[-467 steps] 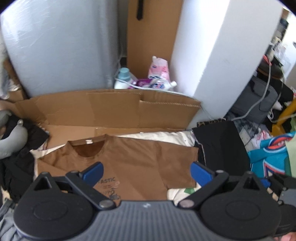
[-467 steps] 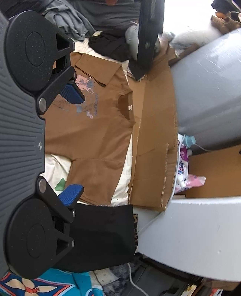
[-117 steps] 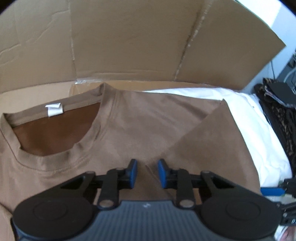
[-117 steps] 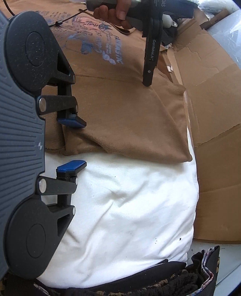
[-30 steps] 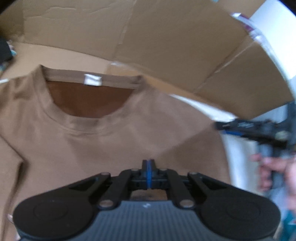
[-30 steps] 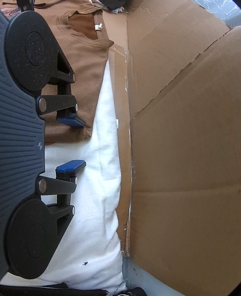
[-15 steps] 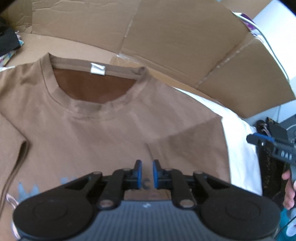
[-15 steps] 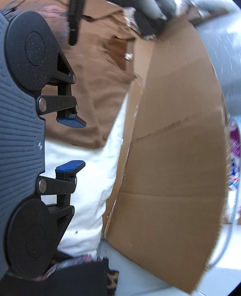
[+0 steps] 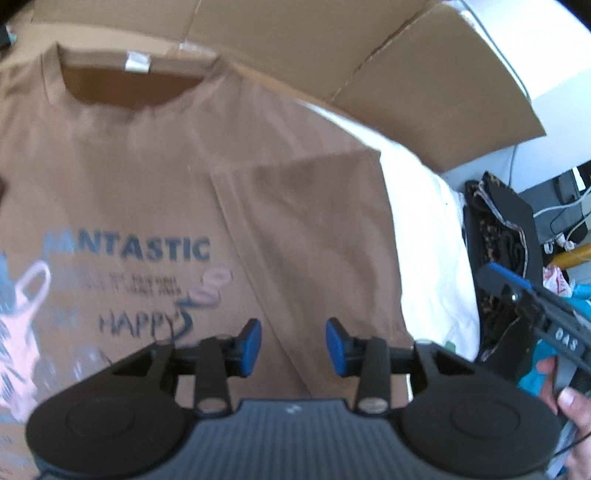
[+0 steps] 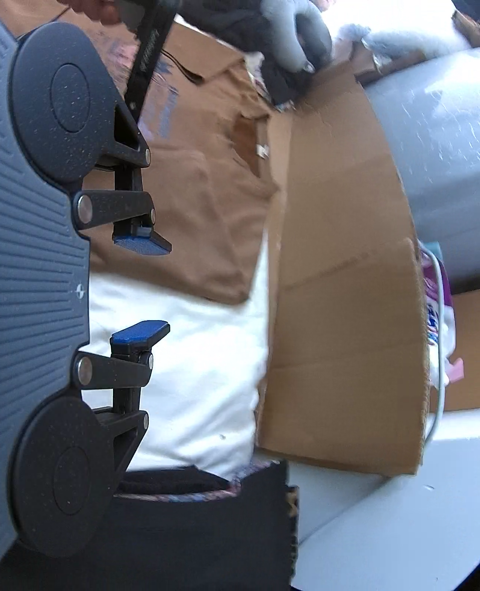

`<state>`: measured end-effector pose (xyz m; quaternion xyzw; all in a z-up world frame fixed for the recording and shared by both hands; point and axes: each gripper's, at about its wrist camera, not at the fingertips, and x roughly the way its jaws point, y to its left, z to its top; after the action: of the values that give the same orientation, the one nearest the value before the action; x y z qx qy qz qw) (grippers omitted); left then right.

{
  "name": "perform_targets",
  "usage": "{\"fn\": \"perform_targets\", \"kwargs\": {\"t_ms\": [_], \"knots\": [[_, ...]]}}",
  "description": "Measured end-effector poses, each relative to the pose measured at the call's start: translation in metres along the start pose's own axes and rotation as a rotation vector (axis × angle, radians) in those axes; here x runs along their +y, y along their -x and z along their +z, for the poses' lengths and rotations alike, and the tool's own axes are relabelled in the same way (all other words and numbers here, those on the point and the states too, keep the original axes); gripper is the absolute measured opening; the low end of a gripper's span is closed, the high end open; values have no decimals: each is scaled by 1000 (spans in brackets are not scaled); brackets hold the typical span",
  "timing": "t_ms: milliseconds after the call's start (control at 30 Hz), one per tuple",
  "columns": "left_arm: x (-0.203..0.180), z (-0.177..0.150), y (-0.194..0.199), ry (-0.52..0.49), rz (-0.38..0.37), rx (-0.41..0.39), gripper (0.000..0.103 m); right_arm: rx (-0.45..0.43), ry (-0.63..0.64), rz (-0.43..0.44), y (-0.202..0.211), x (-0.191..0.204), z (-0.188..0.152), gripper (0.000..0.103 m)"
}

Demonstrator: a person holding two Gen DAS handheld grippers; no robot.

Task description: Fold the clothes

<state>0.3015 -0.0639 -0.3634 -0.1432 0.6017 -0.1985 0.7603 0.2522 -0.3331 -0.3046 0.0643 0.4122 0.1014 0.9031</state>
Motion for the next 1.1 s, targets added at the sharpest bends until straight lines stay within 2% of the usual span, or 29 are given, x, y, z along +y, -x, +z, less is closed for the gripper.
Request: {"fn": "perform_targets", "kwargs": {"t_ms": [200,333,467,600,633,667,700,800,967,1100], "knots": [[3,-10,-9,36,-12,28,41,42,4,34,-1,10,-25,46],[4,-17,-16,90,-53,48,41,102,46,19,-10,16,-49,46],[-1,-23,-22,85,-46,66,41,149,64,-12,-17,21,-69,46],[-3,-29,-26,114,-62,70,40,171,90,-7,-25,28,-79,46],[-3,-31,-25,122,-65,59,38,170,94,-10,-27,29,-79,46],[-4,-33,-25,129,-74,53,27,169,98,-14,-29,30,-80,46],[-5,-35,-25,136,-81,48,11,169,101,-21,-32,31,-80,46],[-6,-38,-21,147,-71,42,7,172,109,-54,-37,30,-80,45],[-4,-33,-3,152,-63,12,7,175,70,-90,-38,22,-80,41],[-9,-34,-5,120,-45,26,7,182,42,-101,-38,19,-81,41]]}}
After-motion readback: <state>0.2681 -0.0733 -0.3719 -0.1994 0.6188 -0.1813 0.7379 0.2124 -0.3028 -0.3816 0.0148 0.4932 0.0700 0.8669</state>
